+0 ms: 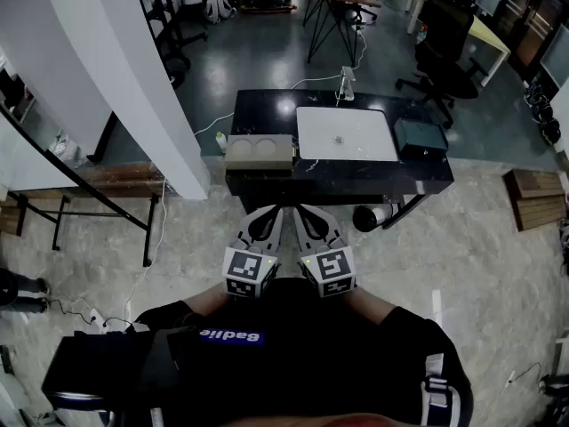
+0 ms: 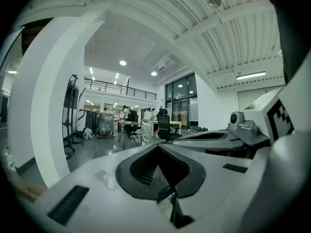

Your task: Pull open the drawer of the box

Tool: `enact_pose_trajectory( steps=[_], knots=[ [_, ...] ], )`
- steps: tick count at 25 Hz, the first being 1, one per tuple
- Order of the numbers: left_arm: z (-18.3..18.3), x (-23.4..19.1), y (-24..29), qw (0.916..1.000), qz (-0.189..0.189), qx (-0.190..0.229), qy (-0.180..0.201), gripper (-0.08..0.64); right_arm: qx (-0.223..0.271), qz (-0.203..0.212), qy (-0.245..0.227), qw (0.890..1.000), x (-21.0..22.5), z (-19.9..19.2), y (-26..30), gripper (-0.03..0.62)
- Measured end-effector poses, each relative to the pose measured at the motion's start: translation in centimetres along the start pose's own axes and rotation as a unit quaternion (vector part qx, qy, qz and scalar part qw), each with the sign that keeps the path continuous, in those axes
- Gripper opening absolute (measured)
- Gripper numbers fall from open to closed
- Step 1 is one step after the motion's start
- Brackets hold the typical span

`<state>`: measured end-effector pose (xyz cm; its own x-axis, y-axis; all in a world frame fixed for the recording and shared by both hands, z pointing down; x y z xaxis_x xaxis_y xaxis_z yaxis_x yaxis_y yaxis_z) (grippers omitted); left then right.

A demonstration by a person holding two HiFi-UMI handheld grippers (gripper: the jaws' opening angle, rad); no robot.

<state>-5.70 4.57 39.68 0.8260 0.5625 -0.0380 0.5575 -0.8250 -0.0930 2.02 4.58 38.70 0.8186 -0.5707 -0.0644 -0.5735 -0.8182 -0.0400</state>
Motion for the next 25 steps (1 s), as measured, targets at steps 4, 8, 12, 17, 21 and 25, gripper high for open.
enact_pose_trajectory(
  steps=[4,8,12,17,21,25],
  knots=[
    [-0.3,0.0,0.2,1.0,0.0,-0.002,0.0,-0.015,0.001,-0.002,0.002,1.0,0.2,-0.2,0.0,0.0],
    [-0.3,0.1,0.4,1.0,-0.001,-0.01,-0.002,-0.015,0.003,-0.004,0.002,1.0,0.6,-0.5,0.1,0.0],
    [-0.5,-0.1,0.9,1.0,0.0,-0.002,-0.004,-0.015,0.001,-0.003,0.003,1.0,0.9,-0.4,0.3,0.0],
    [-0.9,-0.1,1.3,0.9999,0.002,-0.012,-0.005,-0.015,-0.002,0.0,0.01,1.0,1.4,-1.0,0.5,0.0],
    [-0.6,0.1,1.6,0.9998,0.011,-0.016,-0.005,-0.015,-0.004,0.007,0.034,0.999,2.0,-1.3,0.3,0.0],
    [-0.3,0.3,2.9,0.9994,0.03,-0.012,-0.006,-0.015,0.0,0.009,0.049,0.999,3.9,-1.3,0.2,0.0]
  ],
)
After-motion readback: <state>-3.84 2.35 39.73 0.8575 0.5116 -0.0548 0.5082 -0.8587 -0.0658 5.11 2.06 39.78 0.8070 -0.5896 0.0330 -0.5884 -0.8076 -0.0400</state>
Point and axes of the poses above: the fingertips, and each gripper's own axes: y forward along the fingers, x to its right, z out of its top, the point moved 4 cm from there along -y, backward along the fingers, and after that the axes turned 11 degrees about x, right-handed, at the moved point
